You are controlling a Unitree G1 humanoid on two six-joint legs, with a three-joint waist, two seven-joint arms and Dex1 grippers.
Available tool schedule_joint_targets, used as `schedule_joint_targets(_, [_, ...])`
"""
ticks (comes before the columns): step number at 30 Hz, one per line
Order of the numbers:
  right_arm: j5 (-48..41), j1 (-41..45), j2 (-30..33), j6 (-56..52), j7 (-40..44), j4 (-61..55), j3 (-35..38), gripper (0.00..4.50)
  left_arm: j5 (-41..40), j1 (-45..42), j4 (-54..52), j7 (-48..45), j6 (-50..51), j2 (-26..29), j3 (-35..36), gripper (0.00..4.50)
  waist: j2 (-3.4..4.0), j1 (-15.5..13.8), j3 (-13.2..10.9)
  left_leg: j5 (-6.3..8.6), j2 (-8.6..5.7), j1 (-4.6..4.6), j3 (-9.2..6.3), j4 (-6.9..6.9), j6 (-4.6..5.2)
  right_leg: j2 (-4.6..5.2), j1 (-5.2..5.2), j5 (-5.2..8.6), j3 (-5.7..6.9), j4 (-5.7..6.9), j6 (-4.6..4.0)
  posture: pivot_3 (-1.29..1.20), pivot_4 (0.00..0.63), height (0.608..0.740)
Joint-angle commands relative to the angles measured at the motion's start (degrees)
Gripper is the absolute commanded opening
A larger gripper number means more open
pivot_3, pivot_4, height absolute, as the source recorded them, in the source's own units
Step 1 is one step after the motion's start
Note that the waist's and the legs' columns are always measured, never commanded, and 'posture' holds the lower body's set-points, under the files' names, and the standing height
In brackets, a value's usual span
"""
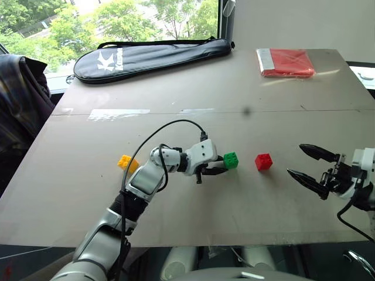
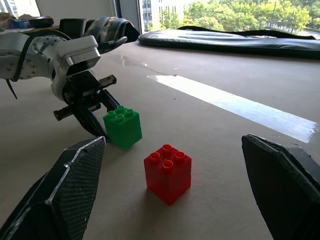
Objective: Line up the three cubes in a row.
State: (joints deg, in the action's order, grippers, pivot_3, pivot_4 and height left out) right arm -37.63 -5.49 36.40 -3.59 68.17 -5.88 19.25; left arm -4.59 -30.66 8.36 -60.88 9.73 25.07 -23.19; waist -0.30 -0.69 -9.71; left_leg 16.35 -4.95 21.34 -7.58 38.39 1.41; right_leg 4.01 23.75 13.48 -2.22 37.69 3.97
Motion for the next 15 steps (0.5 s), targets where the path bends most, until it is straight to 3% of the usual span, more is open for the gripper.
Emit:
schedule_joint_targets(1, [-0.1,-1.5,1.4,1.4,1.2,-1.4,2.4,4.50,0.4,-1.9,1.3,-2.3,-2.3,-0.9,-0.6,1.12,0.00,0.0,0.0,0.00,0.00,0.00,0.00,0.00,0.00,0.00,0.00,0.00,0.00,0.00,0.00,0.00,0.150,0.712])
schedule_joint_targets(15, [0.4,-1.9,1.2,1.7,0.5,-2.3,2.0,4.50,1.7,-3.1,5.5,-4.4,-3.5,-2.5,-0.8,1.12,-0.01,0.0,0.0,0.00,0.00,0.00,-0.01,0.02,0.01,-0.01,-0.01,0.00,0.02,0.02,0.01,0.00,0.150,0.712])
